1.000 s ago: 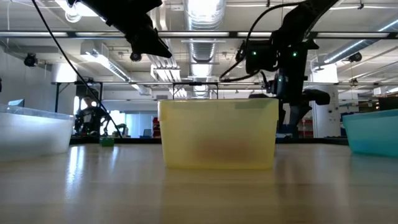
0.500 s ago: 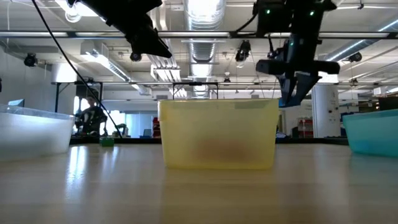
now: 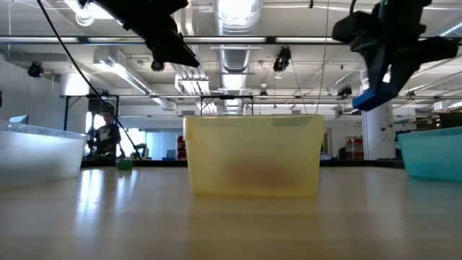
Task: Sort & place blocks by color
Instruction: Put the blue game piece into the green bin
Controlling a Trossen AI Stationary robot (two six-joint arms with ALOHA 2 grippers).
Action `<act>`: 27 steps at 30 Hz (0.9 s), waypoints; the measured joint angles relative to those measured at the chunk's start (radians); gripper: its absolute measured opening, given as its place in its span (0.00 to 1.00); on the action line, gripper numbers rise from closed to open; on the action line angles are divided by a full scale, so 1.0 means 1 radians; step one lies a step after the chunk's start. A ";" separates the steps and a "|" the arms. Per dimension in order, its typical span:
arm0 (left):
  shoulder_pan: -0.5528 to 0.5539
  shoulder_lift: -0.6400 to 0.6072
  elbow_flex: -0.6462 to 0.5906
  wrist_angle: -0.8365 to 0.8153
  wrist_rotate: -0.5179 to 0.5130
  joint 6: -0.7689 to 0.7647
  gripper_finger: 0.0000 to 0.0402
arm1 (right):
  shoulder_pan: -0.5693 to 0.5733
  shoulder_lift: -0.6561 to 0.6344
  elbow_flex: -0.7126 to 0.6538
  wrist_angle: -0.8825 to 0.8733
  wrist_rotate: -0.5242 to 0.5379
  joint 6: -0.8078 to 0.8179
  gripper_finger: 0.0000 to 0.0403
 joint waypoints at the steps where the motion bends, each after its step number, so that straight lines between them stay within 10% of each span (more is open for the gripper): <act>1: 0.000 0.000 0.000 0.000 0.000 0.000 0.49 | 0.014 -0.011 0.000 -0.008 -0.023 0.025 0.33; 15: 0.000 0.000 0.000 0.000 0.000 0.000 0.49 | 0.187 -0.032 -0.002 -0.166 -0.315 0.236 0.33; 27: 0.000 0.000 0.000 0.000 0.000 0.000 0.49 | 0.326 -0.008 -0.149 -0.110 -0.240 0.356 0.33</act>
